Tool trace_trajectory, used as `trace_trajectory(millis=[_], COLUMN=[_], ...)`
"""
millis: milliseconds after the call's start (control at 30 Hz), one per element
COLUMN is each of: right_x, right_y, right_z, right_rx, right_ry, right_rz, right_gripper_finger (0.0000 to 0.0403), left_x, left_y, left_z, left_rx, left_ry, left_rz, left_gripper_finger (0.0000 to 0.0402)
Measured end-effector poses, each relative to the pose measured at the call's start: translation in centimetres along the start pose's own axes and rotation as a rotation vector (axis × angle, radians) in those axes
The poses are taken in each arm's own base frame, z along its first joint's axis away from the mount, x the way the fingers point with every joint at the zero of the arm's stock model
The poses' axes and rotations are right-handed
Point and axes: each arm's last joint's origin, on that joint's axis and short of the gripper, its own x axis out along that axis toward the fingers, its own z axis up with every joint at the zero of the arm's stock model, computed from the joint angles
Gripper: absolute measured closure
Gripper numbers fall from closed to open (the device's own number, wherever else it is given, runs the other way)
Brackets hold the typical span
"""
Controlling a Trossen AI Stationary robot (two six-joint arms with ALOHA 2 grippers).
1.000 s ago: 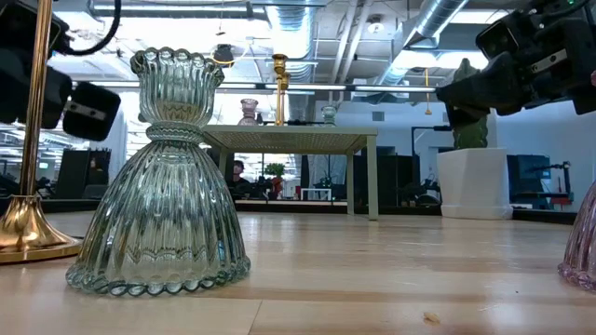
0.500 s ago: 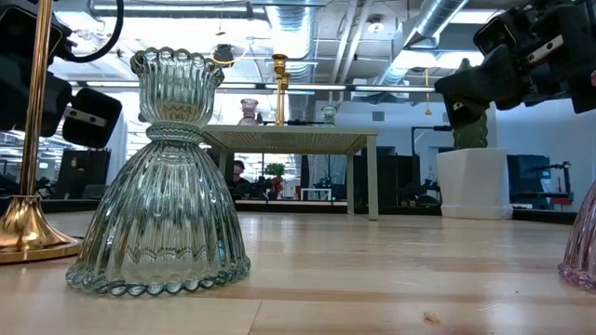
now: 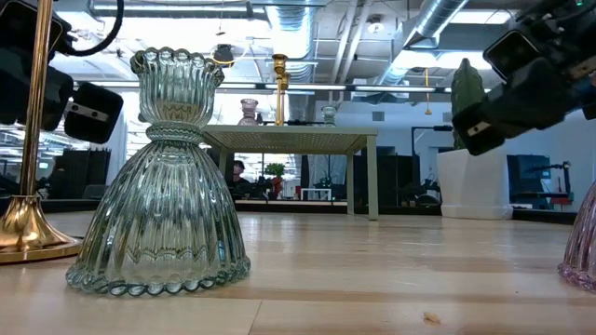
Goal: Pick & Place candle stick holders
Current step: Put the pink glass candle holder on the shelf
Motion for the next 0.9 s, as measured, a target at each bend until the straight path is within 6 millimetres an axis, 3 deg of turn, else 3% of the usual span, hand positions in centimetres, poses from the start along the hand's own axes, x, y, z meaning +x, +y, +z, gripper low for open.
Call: trace_trajectory(millis=[333, 900], right_x=[0.5, 0.6], right_y=[1.0, 1.1], right_z=[-0.6, -0.6], right_rx=[-0.014, -0.030], right_ry=[0.049, 0.044], right_rz=[0.060, 0.062], right_gripper_finger=[0.0402, 0.0402], left_x=[-0.1, 0.1], left_y=[0.3, 0.4], left_z=[1.3, 0.9], left_rx=[-0.012, -0.011], left_ry=[-0.137, -0.106], left_rz=[0.106, 0.139], left_gripper_finger=[0.0396, 0.0396])
